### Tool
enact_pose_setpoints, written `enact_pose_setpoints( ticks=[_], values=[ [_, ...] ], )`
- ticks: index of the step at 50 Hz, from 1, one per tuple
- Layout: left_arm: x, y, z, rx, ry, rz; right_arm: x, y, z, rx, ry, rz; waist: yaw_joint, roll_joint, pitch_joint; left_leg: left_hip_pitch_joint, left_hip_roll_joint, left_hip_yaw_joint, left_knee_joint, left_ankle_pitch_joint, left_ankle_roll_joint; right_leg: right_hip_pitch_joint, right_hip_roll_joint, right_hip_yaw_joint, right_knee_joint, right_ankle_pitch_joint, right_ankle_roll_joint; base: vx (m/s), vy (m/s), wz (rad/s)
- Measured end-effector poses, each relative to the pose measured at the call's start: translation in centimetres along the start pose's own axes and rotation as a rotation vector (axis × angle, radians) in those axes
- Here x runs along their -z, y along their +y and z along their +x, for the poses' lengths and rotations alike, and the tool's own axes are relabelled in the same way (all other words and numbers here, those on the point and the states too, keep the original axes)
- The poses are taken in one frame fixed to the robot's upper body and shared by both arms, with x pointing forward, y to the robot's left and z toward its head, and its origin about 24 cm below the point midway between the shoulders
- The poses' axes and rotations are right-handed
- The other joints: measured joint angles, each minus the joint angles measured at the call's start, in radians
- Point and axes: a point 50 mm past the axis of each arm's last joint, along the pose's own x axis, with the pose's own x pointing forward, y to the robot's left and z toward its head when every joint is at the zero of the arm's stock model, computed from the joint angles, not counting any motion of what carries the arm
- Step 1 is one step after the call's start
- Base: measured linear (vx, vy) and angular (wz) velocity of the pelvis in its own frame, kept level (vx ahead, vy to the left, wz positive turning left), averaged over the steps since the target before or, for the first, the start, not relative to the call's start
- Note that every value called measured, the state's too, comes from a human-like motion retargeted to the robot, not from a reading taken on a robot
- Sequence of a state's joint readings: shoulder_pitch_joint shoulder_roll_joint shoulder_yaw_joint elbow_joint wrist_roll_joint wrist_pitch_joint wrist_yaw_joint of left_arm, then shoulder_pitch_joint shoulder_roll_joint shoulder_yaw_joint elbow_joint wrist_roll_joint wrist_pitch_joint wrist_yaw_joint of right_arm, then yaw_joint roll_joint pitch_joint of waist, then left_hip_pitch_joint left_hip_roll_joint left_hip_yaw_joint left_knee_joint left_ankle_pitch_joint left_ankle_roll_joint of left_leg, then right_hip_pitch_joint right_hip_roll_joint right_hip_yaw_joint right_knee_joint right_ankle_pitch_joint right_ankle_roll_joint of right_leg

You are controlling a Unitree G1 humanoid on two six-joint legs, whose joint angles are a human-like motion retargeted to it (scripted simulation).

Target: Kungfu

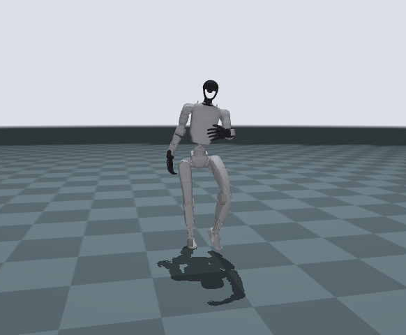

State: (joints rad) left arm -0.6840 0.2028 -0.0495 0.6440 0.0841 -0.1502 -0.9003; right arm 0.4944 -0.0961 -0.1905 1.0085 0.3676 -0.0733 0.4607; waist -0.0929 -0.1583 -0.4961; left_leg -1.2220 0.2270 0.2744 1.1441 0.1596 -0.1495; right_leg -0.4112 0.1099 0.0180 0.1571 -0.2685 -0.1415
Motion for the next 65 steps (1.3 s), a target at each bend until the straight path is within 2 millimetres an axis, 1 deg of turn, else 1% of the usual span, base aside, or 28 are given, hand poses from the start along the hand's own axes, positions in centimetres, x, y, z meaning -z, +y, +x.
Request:
enact_pose_setpoints(
  ticks=[3, 6, 10, 13, 15, 17, 18, 19, 20, 21, 22, 23, 25, 26, 29, 32, 36, 39, 42, 45, 47, 49, 50, 52, 55, 57, 61, 65],
  values=[
    [-5.3, 0.4, 1.8, 0.032, -0.211, 0.059, -5.8, 1.9, 1.5, -0.086, -0.273, 0.103, 0.019, 0.046, 0.011, -0.015, 0.031, -0.040, -0.146, 0.051, -0.006, 0.004, 0.012, 0.080, 0.014, 0.018, 0.029, 0.09, 0.14, -2.50],
    [-8.4, 0.7, 1.7, 0.050, -0.365, 0.067, -12.5, 5.5, 2.7, -0.223, -0.500, 0.093, 0.039, 0.095, 0.037, 0.005, 0.065, -0.107, -0.291, 0.127, -0.055, -0.008, 0.011, 0.185, 0.043, 0.040, 0.065, 0.06, 0.29, -3.15],
    [-9.5, 0.8, 0.6, 0.027, -0.489, 0.032, -20.0, 13.0, 3.3, -0.481, -0.657, -0.065, 0.072, 0.166, 0.104, 0.096, 0.079, -0.251, -0.473, 0.189, -0.112, -0.046, 0.000, 0.362, 0.102, 0.069, 0.111, 0.06, 0.57, -3.58],
    [-8.4, -0.1, -0.1, -0.008, -0.531, -0.018, -23.4, 19.9, 2.9, -0.692, -0.696, -0.239, 0.109, 0.185, 0.160, 0.213, 0.016, -0.265, -0.635, 0.230, -0.112, -0.161, -0.075, 0.537, 0.210, 0.049, 0.213, -0.03, 1.10, -3.75],
    [-7.2, -0.9, -0.1, -0.022, -0.531, -0.059, -24.4, 24.2, 2.3, -0.822, -0.698, -0.369, 0.156, 0.175, 0.210, 0.293, -0.039, -0.284, -0.723, 0.268, -0.112, -0.273, -0.121, 0.608, 0.315, 0.021, 0.320, -0.17, 1.14, -4.21],
    [-5.9, -2.0, 0.5, -0.016, -0.512, -0.101, -24.4, 28.3, 1.5, -0.942, -0.688, -0.499, 0.188, 0.136, 0.268, 0.346, -0.010, -0.196, -0.781, 0.059, -0.112, -0.473, -0.168, 0.430, 0.506, 0.009, 0.388, -0.41, 0.62, -4.05],
    [-5.0, -2.7, 1.1, -0.002, -0.487, -0.128, -24.1, 30.2, 1.1, -1.002, -0.680, -0.557, 0.199, 0.117, 0.290, 0.350, 0.043, -0.149, -0.741, -0.119, -0.112, -0.587, -0.204, 0.255, 0.609, 0.005, 0.356, -0.35, 0.46, -3.57],
    [-3.7, -3.7, 1.8, 0.023, -0.453, -0.177, -23.5, 31.3, 0.9, -1.048, -0.662, -0.608, 0.202, 0.123, 0.311, 0.336, 0.091, -0.100, -0.670, -0.206, -0.112, -0.652, -0.253, 0.096, 0.673, -0.008, 0.299, -0.20, 0.58, -3.05],
    [-2.1, -5.1, 2.6, 0.056, -0.415, -0.235, -22.7, 32.0, 0.8, -1.086, -0.637, -0.656, 0.202, 0.140, 0.330, 0.313, 0.135, -0.052, -0.584, -0.247, -0.112, -0.693, -0.310, -0.055, 0.719, -0.026, 0.229, -0.03, 0.57, -2.04],
    [0.4, -6.6, 3.0, 0.091, -0.341, -0.344, -21.2, 32.4, 1.2, -1.116, -0.580, -0.707, 0.168, 0.092, 0.281, 0.238, 0.100, -0.006, -0.525, -0.265, -0.101, -0.791, -0.337, -0.009, 0.737, -0.044, 0.209, 0.03, 0.44, -0.96],
    [2.7, -8.6, 3.5, 0.134, -0.277, -0.470, -19.7, 32.5, 1.6, -1.129, -0.527, -0.744, 0.126, 0.081, 0.245, 0.164, 0.078, 0.011, -0.463, -0.290, -0.088, -0.861, -0.358, 0.018, 0.755, -0.061, 0.211, 0.06, 0.23, 0.60],
    [4.6, -11.2, 4.1, 0.188, -0.231, -0.629, -18.3, 32.4, 2.3, -1.112, -0.481, -0.753, 0.068, 0.145, 0.232, 0.093, 0.080, -0.032, -0.392, -0.330, -0.070, -0.873, -0.366, 0.007, 0.774, -0.080, 0.257, 0.03, 0.25, 1.26],
    [5.5, -14.1, 4.8, 0.229, -0.277, -0.879, -17.7, 32.0, 2.5, -1.080, -0.523, -0.777, 0.022, 0.281, 0.241, -0.036, 0.108, -0.176, -0.272, -0.397, -0.074, -0.884, -0.341, -0.094, 0.784, -0.076, 0.266, -0.05, 0.31, 0.68],
    [5.2, -14.7, 5.4, 0.222, -0.300, -0.932, -18.1, 31.8, 2.4, -1.057, -0.573, -0.796, 0.034, 0.247, 0.257, -0.041, 0.107, -0.137, -0.241, -0.407, -0.062, -0.907, -0.367, -0.069, 0.760, -0.038, 0.274, -0.09, 0.38, -0.97],
    [4.0, -14.7, 6.0, 0.235, -0.319, -0.911, -19.2, 30.6, 1.9, -1.001, -0.711, -0.827, 0.041, 0.161, 0.274, 0.001, 0.082, -0.017, -0.222, -0.422, -0.035, -0.959, -0.372, 0.060, 0.719, 0.019, 0.300, -0.02, 0.45, -1.15],
    [3.6, -13.2, 5.6, 0.263, -0.292, -0.820, -20.4, 30.3, 1.0, -0.975, -0.834, -0.900, 0.028, 0.193, 0.261, 0.004, 0.069, -0.051, -0.226, -0.424, -0.026, -0.896, -0.373, 0.029, 0.635, 0.063, 0.316, 0.06, 0.36, -0.35],
    [3.1, -9.9, 4.9, 0.273, -0.267, -0.766, -22.4, 31.1, -1.5, -1.006, -0.990, -1.174, 0.025, 0.191, 0.239, 0.058, 0.046, -0.044, -0.276, -0.405, -0.010, -0.767, -0.380, 0.028, 0.471, 0.147, 0.337, 0.15, 0.27, -0.06],
    [3.5, -8.0, 3.9, 0.271, -0.203, -0.734, -24.1, 32.5, -4.7, -1.060, -1.119, -1.322, 0.023, 0.168, 0.226, 0.149, 0.010, -0.017, -0.350, -0.384, 0.008, -0.648, -0.386, 0.053, 0.351, 0.234, 0.323, 0.19, 0.33, 0.21],
    [5.6, -6.7, 2.4, 0.228, -0.063, -0.710, -26.4, 33.9, -9.8, -1.170, -1.210, -1.410, 0.008, 0.170, 0.204, 0.236, -0.029, -0.012, -0.428, -0.364, 0.043, -0.527, -0.394, 0.048, 0.257, 0.388, 0.299, 0.30, 0.31, 0.29],
    [9.2, -7.6, 0.5, 0.140, 0.117, -0.767, -28.6, 35.4, -16.0, -1.244, -1.318, -1.482, -0.013, 0.189, 0.171, 0.343, -0.069, 0.002, -0.535, -0.337, 0.083, -0.446, -0.407, 0.001, 0.221, 0.624, 0.335, 0.34, 0.38, 0.18],
    [11.5, -9.6, -0.7, 0.098, 0.218, -0.846, -30.1, 36.7, -20.6, -1.245, -1.440, -1.507, -0.009, 0.210, 0.133, 0.403, -0.073, 0.030, -0.628, -0.303, 0.101, -0.472, -0.410, -0.109, 0.308, 0.687, 0.319, 0.25, 0.43, -0.50],
    [13.4, -12.2, -1.8, 0.097, 0.285, -0.929, -31.7, 38.2, -25.3, -1.220, -1.582, -1.497, 0.010, 0.231, 0.096, 0.464, -0.063, 0.073, -0.734, -0.260, 0.112, -0.541, -0.367, -0.173, 0.517, 0.603, 0.348, 0.13, 0.38, -0.89],
    [14.2, -13.8, -2.3, 0.110, 0.314, -0.973, -32.5, 38.9, -27.8, -1.203, -1.655, -1.479, 0.020, 0.239, 0.081, 0.492, -0.061, 0.091, -0.786, -0.239, 0.116, -0.585, -0.339, -0.189, 0.659, 0.534, 0.391, 0.10, 0.10, -0.91],
    [15.5, -16.9, -3.6, 0.152, 0.375, -1.068, -34.1, 39.9, -32.5, -1.170, -1.809, -1.435, 0.032, 0.267, 0.047, 0.498, -0.021, 0.073, -0.857, -0.192, 0.105, -0.687, -0.244, -0.276, 0.964, 0.373, 0.403, 0.11, -0.14, -0.69],
    [16.3, -21.6, -5.1, 0.259, 0.421, -1.197, -36.2, 39.9, -39.1, -1.102, -1.995, -1.376, 0.033, 0.302, -0.008, 0.490, -0.012, 0.030, -0.928, -0.154, 0.116, -0.802, -0.231, -0.444, 1.389, 0.122, 0.403, 0.16, -0.03, 0.00],
    [16.4, -24.0, -5.8, 0.332, 0.428, -1.251, -36.6, 39.1, -42.8, -1.047, -2.116, -1.369, 0.021, 0.309, -0.019, 0.498, -0.023, 0.015, -0.964, -0.133, 0.126, -0.852, -0.216, -0.510, 1.596, -0.006, 0.403, 0.17, -0.06, 0.27],
    [16.5, -26.4, -7.2, 0.409, 0.467, -1.278, -36.9, 37.5, -47.7, -0.829, -2.366, -1.326, -0.016, 0.328, -0.024, 0.479, 0.015, -0.020, -0.981, -0.101, 0.098, -0.986, -0.090, -0.623, 1.807, -0.150, 0.403, 0.09, -0.14, 0.33],
    [16.6, -26.7, -8.3, 0.469, 0.472, -1.275, -36.6, 36.0, -49.5, -0.660, -2.616, -1.164, -0.070, 0.347, -0.024, 0.470, 0.035, -0.060, -0.968, -0.098, 0.083, -1.061, -0.032, -0.638, 1.794, -0.189, 0.403, 0.14, -0.11, 0.70]
  ],
)
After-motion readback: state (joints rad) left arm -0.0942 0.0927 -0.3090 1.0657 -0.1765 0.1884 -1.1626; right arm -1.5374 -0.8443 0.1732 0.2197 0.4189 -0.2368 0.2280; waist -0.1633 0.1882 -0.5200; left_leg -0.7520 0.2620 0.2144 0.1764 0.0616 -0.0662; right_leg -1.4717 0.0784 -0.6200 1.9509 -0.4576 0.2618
